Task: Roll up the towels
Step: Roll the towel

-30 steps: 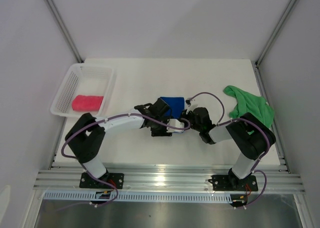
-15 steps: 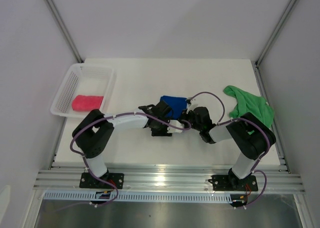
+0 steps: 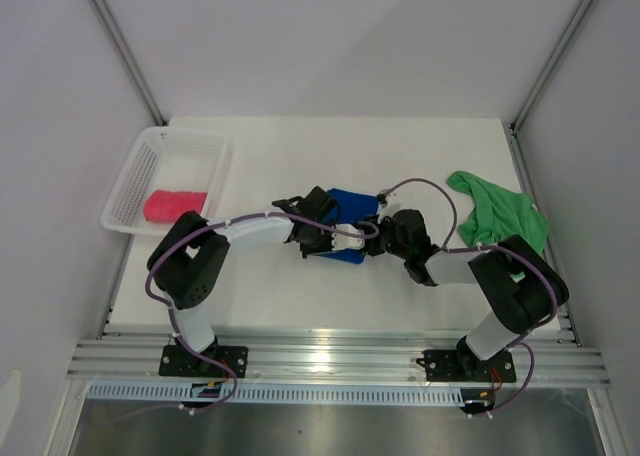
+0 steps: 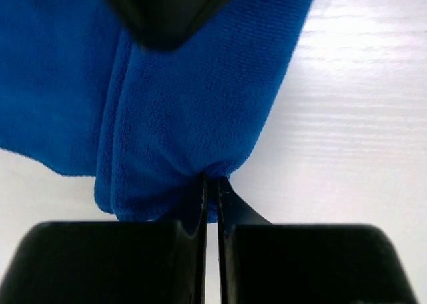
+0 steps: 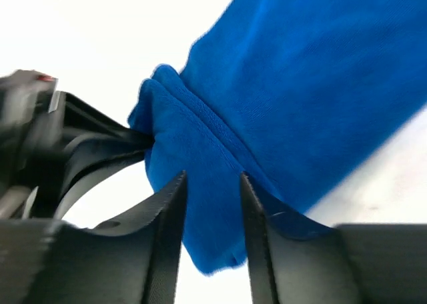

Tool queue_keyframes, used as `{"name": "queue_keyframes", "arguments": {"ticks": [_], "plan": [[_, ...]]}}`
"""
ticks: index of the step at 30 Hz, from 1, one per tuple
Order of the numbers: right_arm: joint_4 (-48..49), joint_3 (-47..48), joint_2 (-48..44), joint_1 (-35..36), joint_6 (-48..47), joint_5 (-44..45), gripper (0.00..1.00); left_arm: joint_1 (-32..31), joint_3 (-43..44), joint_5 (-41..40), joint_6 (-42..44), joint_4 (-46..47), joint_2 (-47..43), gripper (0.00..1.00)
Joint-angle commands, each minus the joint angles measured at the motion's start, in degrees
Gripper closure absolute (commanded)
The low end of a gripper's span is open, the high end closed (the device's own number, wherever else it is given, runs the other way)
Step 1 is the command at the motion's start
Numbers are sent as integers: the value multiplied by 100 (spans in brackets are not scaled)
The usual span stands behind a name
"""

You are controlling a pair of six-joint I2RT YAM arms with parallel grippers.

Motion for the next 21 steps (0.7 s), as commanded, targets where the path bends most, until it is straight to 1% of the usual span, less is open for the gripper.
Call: {"name": "queue_keyframes", "arguments": {"ticks": [1,2,5,7,9,10,12,13,16,18,19,20,21], "plan": [[-577,219,-673,-238,-416,145,56,402,283,439,-301,-593,163,99],[-746,254,-788,-282,-504,128,52,455,319,570,-302,-698,163,99],[-1352,403,-1218,-519,-899,48,43,543,529,747,-319,-935,198,99],[-1782,439,-1569,-616,-1382,66,40,552,626,896,-337,-1067,242,99],[-2056,474,-1807,-766,-1760,110,39,552,714,1045,-328,-1226,277,99],[-2301,474,-2026,-818,-2162,127,38,561,775,1090,-293,-1287,304,100],[-2531,474,-2247,-976,-2594,162,38,578,820,1177,-267,-1480,339,99],[-2714,466,-2344,-1012,-3014,163,37,587,872,1204,-249,-1542,365,99],[-2971,413,-2678,-1196,-3753,-4,36,649,916,1309,-196,-1692,392,99],[-3215,343,-2880,-1319,-4133,-232,37,684,951,1371,-153,-1832,401,99],[-3330,299,-2950,-1337,-4378,-581,36,693,986,1406,-144,-1894,409,99],[-3471,272,-3082,-1337,-4938,-802,36,701,1074,1424,-126,-1946,453,99],[-3881,255,-3152,-1355,-5282,-1100,37,701,1101,1424,-109,-1982,471,99]]}}
